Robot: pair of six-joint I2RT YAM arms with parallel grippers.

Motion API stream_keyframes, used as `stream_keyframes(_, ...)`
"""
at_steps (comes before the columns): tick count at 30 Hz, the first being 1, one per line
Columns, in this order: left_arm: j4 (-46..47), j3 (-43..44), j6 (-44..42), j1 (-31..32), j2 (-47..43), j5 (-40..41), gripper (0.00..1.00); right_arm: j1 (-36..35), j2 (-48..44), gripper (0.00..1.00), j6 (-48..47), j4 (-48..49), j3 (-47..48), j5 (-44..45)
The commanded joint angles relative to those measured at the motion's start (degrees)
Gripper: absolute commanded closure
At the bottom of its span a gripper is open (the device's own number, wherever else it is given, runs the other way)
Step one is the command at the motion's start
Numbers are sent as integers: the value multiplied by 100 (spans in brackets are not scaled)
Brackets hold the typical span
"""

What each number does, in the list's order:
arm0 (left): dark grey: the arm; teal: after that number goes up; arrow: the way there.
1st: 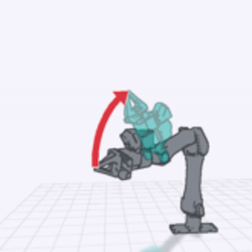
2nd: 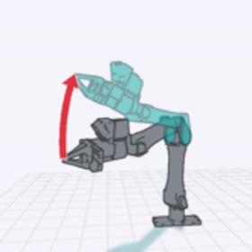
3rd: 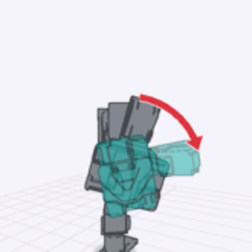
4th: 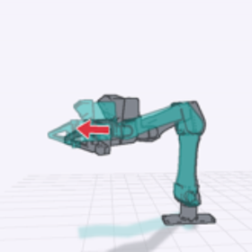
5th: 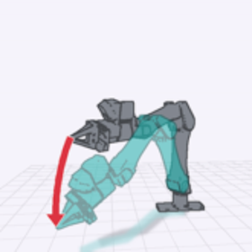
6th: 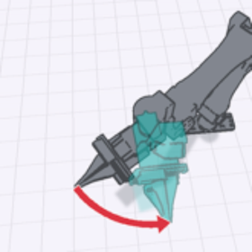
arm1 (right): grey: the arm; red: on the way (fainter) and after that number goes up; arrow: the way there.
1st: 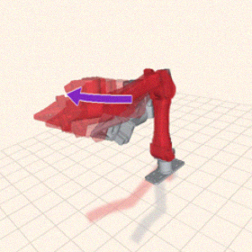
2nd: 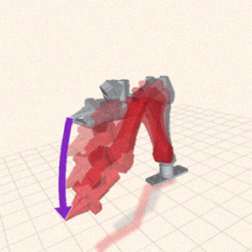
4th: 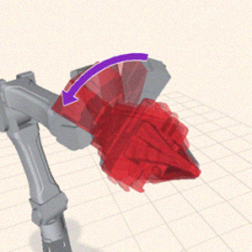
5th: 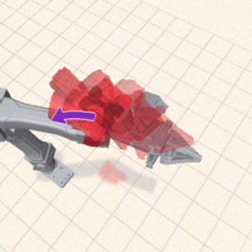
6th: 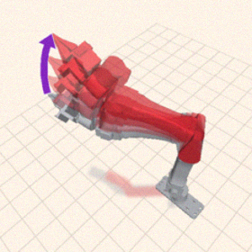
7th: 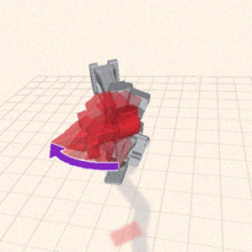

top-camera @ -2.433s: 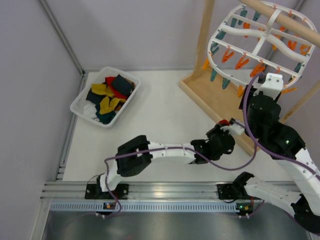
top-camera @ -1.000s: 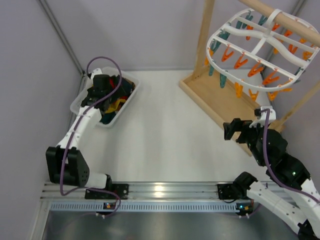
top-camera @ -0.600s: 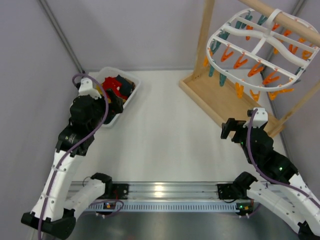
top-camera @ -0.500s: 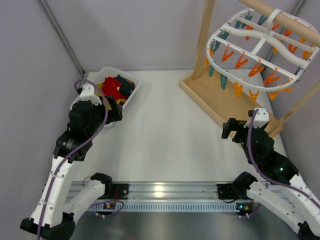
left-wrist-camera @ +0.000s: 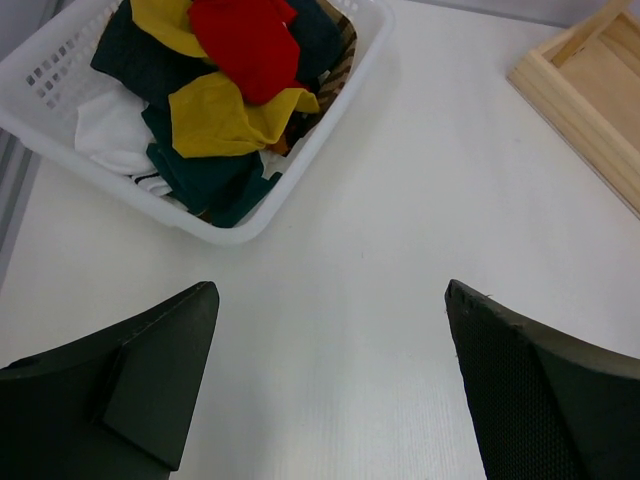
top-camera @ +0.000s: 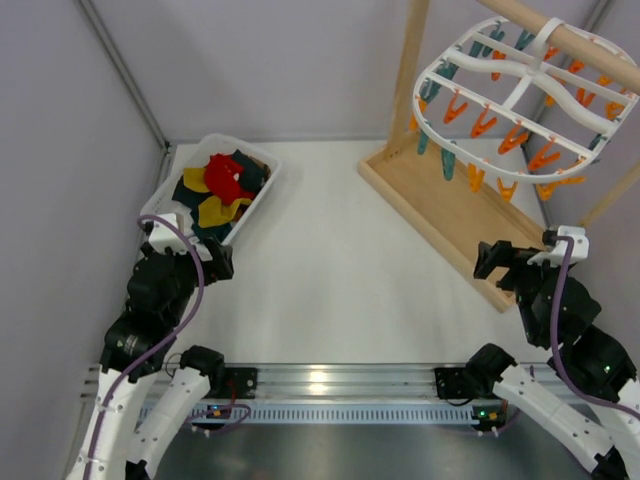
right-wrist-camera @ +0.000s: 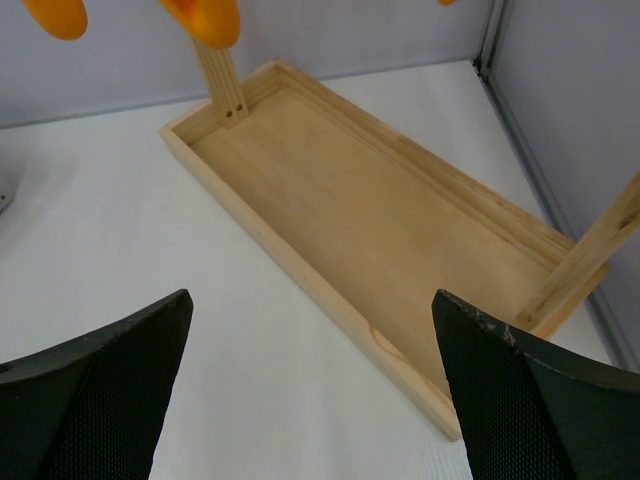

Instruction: Remove the socks clipped to the hanger

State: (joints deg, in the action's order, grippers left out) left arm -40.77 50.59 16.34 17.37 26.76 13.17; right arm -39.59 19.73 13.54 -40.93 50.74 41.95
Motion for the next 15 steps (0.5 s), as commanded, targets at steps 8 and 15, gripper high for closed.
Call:
stream_keyframes(8,377,-119,18,21,40,-112,2,-66,-417,1,-396,182,-240,-3)
stream_keyframes(15,386,-119,19,30,30,-95,2,-75,-320,0,-308,216,-372,6)
